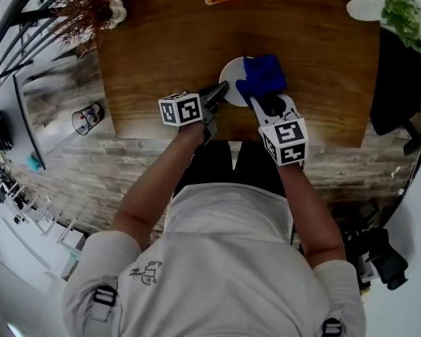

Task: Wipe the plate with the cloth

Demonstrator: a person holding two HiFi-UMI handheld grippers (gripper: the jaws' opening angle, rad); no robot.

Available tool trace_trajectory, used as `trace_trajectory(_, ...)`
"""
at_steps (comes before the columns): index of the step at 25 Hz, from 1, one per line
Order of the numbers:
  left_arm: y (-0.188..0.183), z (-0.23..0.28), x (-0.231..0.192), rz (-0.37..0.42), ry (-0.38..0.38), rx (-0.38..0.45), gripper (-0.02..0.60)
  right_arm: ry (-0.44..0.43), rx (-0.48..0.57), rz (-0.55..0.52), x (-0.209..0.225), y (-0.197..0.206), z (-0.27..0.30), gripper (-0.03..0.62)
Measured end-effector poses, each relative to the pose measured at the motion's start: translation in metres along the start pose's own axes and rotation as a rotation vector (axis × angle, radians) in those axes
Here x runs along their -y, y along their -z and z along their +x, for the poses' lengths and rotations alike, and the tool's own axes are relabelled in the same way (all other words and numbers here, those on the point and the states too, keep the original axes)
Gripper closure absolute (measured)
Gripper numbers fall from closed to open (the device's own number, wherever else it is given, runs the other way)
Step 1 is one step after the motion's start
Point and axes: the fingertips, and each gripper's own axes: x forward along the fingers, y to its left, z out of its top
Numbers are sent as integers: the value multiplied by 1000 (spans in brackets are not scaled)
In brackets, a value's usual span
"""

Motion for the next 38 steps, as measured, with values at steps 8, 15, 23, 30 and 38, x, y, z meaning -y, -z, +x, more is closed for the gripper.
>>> trace_trajectory(8, -2, 6, -17, 26, -82, 2, 551, -17, -18, 11, 1, 11, 7, 477)
trace_trajectory(15, -6, 0, -21, 135, -194, -12, 404, -16, -17, 1, 3, 6, 0, 477)
trace_trajectory(23, -18, -13, -16, 236, -279, -9, 333, -11, 9, -18, -1, -11, -17, 476)
trace_trajectory(30, -40, -38, 39, 308, -232, 62, 334, -11, 58, -53, -18, -39, -43, 477)
trace_trajectory(38, -73, -80, 133, 427, -114, 180, 552, -1, 159, -141, -39, -99, -91, 477)
